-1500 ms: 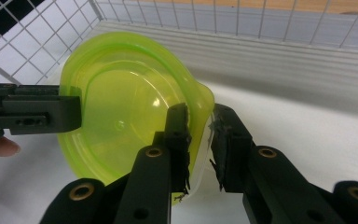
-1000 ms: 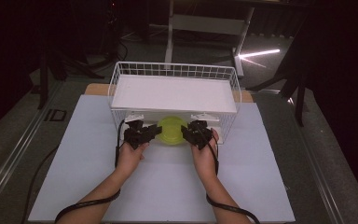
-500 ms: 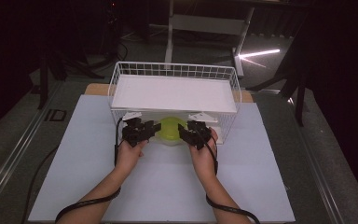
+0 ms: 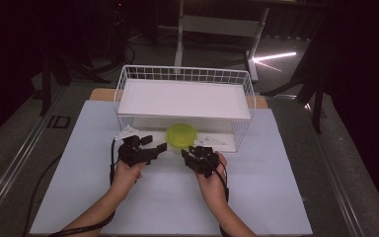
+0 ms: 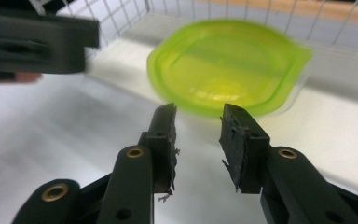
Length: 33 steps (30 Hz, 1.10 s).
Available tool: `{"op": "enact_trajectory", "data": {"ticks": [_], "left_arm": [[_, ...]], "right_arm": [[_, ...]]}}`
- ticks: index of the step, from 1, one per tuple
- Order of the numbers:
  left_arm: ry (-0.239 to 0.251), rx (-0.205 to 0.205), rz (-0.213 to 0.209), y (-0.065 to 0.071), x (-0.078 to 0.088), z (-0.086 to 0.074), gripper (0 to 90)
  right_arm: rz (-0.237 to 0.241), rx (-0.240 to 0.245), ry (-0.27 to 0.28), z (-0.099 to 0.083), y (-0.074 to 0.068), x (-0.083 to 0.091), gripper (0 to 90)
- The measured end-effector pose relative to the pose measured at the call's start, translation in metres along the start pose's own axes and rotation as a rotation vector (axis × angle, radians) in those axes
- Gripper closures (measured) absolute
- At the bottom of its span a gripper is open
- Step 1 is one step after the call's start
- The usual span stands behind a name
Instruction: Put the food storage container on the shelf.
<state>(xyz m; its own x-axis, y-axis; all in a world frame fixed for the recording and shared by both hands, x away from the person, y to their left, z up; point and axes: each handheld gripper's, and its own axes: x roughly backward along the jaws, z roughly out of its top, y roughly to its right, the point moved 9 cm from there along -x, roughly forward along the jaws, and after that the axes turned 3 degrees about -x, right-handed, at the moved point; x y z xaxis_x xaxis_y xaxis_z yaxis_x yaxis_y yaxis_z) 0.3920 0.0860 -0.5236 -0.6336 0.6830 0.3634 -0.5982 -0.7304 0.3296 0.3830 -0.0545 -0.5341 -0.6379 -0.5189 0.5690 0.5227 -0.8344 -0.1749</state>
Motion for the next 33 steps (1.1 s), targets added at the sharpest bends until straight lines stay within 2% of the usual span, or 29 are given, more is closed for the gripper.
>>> {"op": "enact_trajectory", "data": {"ticks": [5,6,7,9,10,12,16,19,23,25,27,33], "left_arm": [[0.022,-0.027,-0.006,0.005,0.01,-0.004,14.7],[0.029,-0.056,0.011,0.008,0.019,-0.009,10.9],[0.029,-0.056,0.011,0.008,0.019,-0.009,4.0],[0.045,-0.076,0.025,0.008,0.024,-0.012,0.9],[0.05,-0.091,0.054,0.006,0.027,-0.016,0.9],[0.049,-0.084,0.064,0.003,0.029,-0.02,1.0],[0.065,-0.068,0.052,0.002,0.031,-0.025,1.0],[0.064,-0.116,0.055,0.005,0.031,-0.024,1.0],[0.071,-0.128,0.048,0.008,0.031,-0.023,1.0],[0.073,-0.136,0.044,0.01,0.03,-0.023,1.0],[0.071,-0.145,0.043,0.011,0.029,-0.024,1.0],[0.077,-0.164,0.04,0.011,0.028,-0.025,1.0]], "right_arm": [[0.008,0.006,-0.021,-0.007,-0.003,-0.005,73.8],[0.009,0.015,-0.044,-0.014,-0.006,-0.01,84.9],[0.01,0.015,-0.048,-0.015,-0.006,-0.012,86.7],[0.011,0.014,-0.053,-0.016,-0.006,-0.015,87.2],[0.012,0.001,-0.062,-0.017,-0.006,-0.019,88.4],[0.008,-0.006,-0.067,-0.017,-0.005,-0.022,89.3],[-0.001,-0.032,-0.071,-0.014,-0.002,-0.03,89.6],[-0.011,-0.062,-0.076,-0.011,0.004,-0.035,89.5],[-0.02,-0.077,-0.072,-0.008,0.008,-0.039,89.5],[-0.039,-0.093,-0.076,-0.004,0.011,-0.044,89.6],[-0.03,-0.116,-0.078,-0.002,0.013,-0.047,89.5],[-0.04,-0.138,-0.066,0.006,0.019,-0.054,89.5]]}}
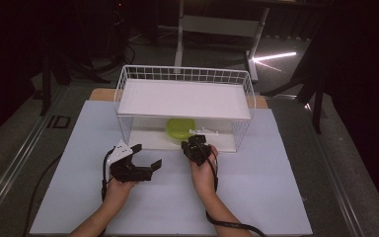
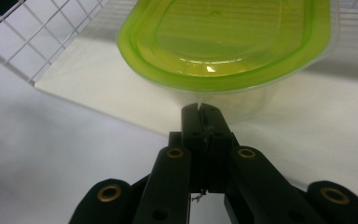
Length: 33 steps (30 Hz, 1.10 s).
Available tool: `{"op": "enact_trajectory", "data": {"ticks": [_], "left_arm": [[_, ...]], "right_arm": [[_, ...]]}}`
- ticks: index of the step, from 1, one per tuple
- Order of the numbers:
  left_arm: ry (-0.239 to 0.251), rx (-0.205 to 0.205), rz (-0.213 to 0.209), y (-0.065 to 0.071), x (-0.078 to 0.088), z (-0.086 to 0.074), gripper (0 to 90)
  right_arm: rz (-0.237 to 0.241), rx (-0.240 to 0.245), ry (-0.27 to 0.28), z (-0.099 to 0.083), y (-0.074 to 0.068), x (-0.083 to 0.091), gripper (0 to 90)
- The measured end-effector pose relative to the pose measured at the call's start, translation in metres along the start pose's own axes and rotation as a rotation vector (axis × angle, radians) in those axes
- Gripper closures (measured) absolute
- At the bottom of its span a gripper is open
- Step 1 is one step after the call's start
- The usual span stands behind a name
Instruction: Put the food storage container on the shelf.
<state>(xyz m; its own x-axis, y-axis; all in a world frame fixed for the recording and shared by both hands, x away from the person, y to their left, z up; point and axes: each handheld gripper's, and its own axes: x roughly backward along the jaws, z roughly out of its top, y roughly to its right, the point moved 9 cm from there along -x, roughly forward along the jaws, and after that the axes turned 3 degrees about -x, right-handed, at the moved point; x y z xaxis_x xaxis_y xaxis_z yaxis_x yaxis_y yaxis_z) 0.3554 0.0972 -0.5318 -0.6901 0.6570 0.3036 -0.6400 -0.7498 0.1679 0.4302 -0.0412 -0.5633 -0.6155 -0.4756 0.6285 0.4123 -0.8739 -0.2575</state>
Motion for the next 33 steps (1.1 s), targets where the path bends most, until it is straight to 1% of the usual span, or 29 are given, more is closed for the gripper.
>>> {"op": "enact_trajectory", "data": {"ticks": [2,4,7,10,13,16,17,19,21,25,26,28,29,30,33], "left_arm": [[0.0,-0.004,0.0,0.0,0.0,-0.001,1.0],[-0.002,-0.003,0.001,-0.001,-0.001,-0.001,1.0],[0.0,0.0,0.0,-0.001,-0.001,-0.001,1.0],[-0.005,-0.006,0.001,-0.001,-0.002,-0.002,1.0],[-0.001,-0.009,-0.004,-0.001,-0.001,-0.002,1.0],[0.003,-0.016,-0.015,0.0,-0.001,-0.001,1.0],[0.02,-0.017,-0.032,0.001,0.0,0.0,1.0],[0.022,-0.018,-0.033,0.001,0.0,0.001,1.0],[0.023,-0.017,-0.041,0.002,0.0,0.001,1.0],[0.018,-0.025,-0.066,0.006,0.001,0.003,1.0],[0.021,-0.033,-0.072,0.007,0.002,0.004,1.0],[0.022,-0.032,-0.088,0.01,0.002,0.005,1.0],[0.022,-0.032,-0.088,0.01,0.002,0.005,1.0],[0.022,-0.028,-0.106,0.012,0.002,0.006,1.0],[0.012,-0.045,-0.113,0.015,0.003,0.007,1.0]], "right_arm": [[-0.008,-0.002,0.002,0.002,0.001,-0.002,89.6],[-0.006,-0.009,0.002,0.004,0.001,-0.004,89.6],[-0.002,-0.009,0.003,0.006,0.0,-0.007,89.5],[-0.013,-0.003,0.002,0.01,-0.002,-0.012,89.5],[-0.013,-0.001,0.002,0.011,-0.003,-0.012,89.3],[-0.006,0.009,0.008,0.009,-0.004,-0.007,86.4],[0.001,0.006,0.006,0.008,-0.005,-0.005,85.0],[0.008,0.004,0.009,0.007,-0.006,-0.002,84.5],[0.007,0.034,0.016,0.005,-0.009,0.007,82.2],[0.022,0.053,0.011,-0.002,-0.01,0.02,78.5],[0.026,0.055,0.012,-0.003,-0.01,0.023,77.4],[0.038,0.063,0.009,-0.007,-0.01,0.029,73.2],[0.038,0.063,0.009,-0.007,-0.01,0.029,73.2],[0.046,0.072,0.019,-0.009,-0.011,0.035,66.6],[0.06,0.092,0.036,-0.011,-0.013,0.043,52.8]]}}
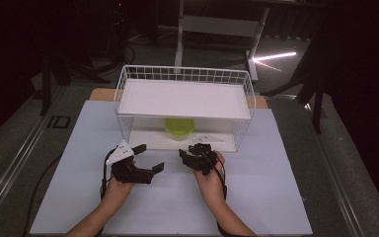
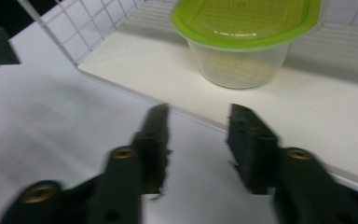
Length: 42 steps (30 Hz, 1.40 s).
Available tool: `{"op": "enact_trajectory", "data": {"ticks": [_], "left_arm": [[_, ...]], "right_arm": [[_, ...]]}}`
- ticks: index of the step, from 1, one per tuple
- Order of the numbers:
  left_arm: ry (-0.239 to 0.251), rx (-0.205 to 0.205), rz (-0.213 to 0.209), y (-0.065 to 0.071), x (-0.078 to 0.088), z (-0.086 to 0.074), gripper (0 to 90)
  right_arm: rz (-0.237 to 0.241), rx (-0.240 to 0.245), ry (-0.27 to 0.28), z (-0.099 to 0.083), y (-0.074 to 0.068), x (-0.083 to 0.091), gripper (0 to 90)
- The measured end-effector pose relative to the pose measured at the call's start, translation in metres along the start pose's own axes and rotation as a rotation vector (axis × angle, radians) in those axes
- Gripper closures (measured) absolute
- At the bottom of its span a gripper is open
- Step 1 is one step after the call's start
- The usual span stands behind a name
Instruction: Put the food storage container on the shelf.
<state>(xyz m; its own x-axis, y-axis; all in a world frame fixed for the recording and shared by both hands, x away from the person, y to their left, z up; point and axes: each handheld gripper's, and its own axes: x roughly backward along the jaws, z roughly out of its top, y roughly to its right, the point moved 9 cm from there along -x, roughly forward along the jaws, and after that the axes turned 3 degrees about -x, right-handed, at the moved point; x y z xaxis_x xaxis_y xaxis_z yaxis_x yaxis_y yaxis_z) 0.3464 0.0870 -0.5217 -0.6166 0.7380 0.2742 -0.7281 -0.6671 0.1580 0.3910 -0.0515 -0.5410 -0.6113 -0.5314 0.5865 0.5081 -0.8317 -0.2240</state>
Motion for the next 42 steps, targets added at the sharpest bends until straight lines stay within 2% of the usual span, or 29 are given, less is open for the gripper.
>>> {"op": "enact_trajectory", "data": {"ticks": [4,6,9,11,12,17,19,20,23,26,29,30,32,34,40,42], "left_arm": [[-0.006,0.002,-0.017,0.002,0.002,0.002,1.0],[-0.008,0.005,-0.014,0.001,0.003,0.002,1.0],[-0.014,0.008,-0.018,0.001,0.006,0.002,1.0],[-0.016,0.015,-0.027,0.003,0.008,0.003,1.0],[-0.019,0.016,-0.041,0.005,0.01,0.004,1.0],[-0.026,0.014,-0.048,0.006,0.015,0.006,1.0],[-0.022,0.027,-0.055,0.006,0.019,0.007,1.0],[-0.024,0.031,-0.054,0.006,0.02,0.007,1.0],[-0.025,0.025,-0.054,0.007,0.028,0.005,1.0],[-0.024,0.03,-0.053,0.007,0.034,0.004,1.0],[-0.024,0.04,-0.056,0.007,0.04,0.002,1.0],[-0.029,0.042,-0.064,0.008,0.042,0.002,1.0],[-0.026,0.039,-0.082,0.01,0.046,0.001,1.0],[-0.034,0.022,-0.08,0.011,0.049,0.0,1.0],[-0.046,0.022,-0.075,0.013,0.058,-0.004,1.0],[-0.054,0.016,-0.088,0.016,0.062,-0.008,1.0]], "right_arm": [[0.035,-0.006,0.015,0.0,-0.003,0.011,40.1],[0.053,0.011,0.033,0.002,-0.006,0.017,32.6],[0.096,0.019,0.05,0.002,-0.01,0.027,24.2],[0.136,0.021,0.036,-0.001,-0.013,0.032,19.5],[0.139,0.025,0.041,-0.001,-0.012,0.034,19.5],[0.16,0.022,0.061,-0.003,-0.011,0.047,18.3],[0.15,0.028,0.076,-0.004,-0.008,0.052,18.3],[0.14,0.045,0.085,-0.004,-0.006,0.055,17.6],[0.125,0.065,0.095,-0.007,0.001,0.061,16.1],[0.103,0.079,0.088,-0.012,0.009,0.067,16.1],[0.104,0.085,0.084,-0.016,0.012,0.07,16.1],[0.088,0.098,0.078,-0.02,0.015,0.072,16.2],[0.101,0.105,0.07,-0.024,0.015,0.075,16.2],[0.095,0.126,0.061,-0.029,0.016,0.077,16.4],[0.119,0.129,0.064,-0.035,0.014,0.082,16.4],[0.122,0.131,0.072,-0.035,0.011,0.088,16.4]]}}
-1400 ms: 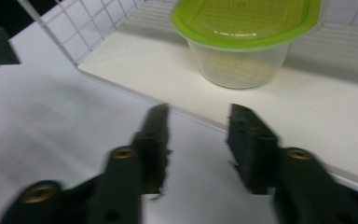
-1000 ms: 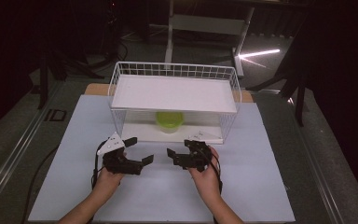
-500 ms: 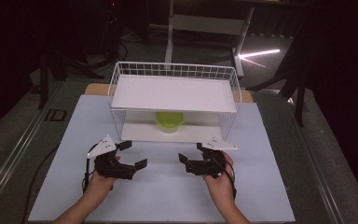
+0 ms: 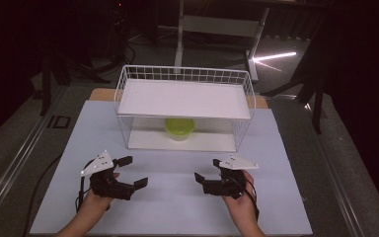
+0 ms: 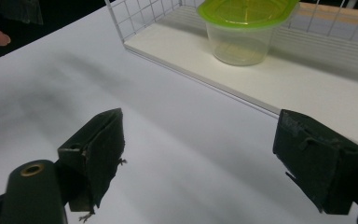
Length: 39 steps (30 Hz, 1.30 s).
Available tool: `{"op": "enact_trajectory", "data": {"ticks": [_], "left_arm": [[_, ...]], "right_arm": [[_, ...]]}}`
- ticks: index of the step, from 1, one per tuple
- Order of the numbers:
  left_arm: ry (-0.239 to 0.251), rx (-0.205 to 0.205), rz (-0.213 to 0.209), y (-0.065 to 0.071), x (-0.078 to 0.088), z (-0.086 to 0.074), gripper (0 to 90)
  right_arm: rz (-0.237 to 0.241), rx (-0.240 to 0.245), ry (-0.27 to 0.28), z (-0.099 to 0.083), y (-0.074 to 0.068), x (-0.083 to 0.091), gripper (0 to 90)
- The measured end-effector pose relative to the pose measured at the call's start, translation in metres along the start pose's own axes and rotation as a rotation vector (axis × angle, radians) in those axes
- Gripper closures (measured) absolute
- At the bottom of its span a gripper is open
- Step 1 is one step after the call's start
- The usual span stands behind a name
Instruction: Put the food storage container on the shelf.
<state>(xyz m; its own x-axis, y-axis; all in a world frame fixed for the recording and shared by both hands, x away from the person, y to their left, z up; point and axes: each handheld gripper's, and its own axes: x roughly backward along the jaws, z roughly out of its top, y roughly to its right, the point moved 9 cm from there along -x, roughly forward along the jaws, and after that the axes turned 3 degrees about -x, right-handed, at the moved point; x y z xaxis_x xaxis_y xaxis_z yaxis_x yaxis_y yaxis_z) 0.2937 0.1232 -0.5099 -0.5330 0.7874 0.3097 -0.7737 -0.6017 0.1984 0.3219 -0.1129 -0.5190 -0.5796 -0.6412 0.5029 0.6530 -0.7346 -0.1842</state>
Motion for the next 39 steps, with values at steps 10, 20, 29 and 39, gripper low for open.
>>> {"op": "enact_trajectory", "data": {"ticks": [10,20,29,39], "left_arm": [[-0.012,0.01,0.011,0.0,0.015,-0.014,1.0],[-0.003,-0.002,0.014,0.003,0.035,-0.021,1.0],[-0.002,-0.009,0.025,0.001,0.04,-0.031,1.0],[-0.002,0.016,0.105,-0.014,0.037,-0.042,0.9]], "right_arm": [[0.036,0.022,0.017,-0.001,-0.008,0.019,16.4],[0.057,0.05,0.012,-0.021,-0.005,0.039,16.4],[0.028,0.051,-0.016,-0.035,0.011,0.039,16.4],[-0.034,0.079,0.0,-0.04,0.033,0.042,16.4]]}}
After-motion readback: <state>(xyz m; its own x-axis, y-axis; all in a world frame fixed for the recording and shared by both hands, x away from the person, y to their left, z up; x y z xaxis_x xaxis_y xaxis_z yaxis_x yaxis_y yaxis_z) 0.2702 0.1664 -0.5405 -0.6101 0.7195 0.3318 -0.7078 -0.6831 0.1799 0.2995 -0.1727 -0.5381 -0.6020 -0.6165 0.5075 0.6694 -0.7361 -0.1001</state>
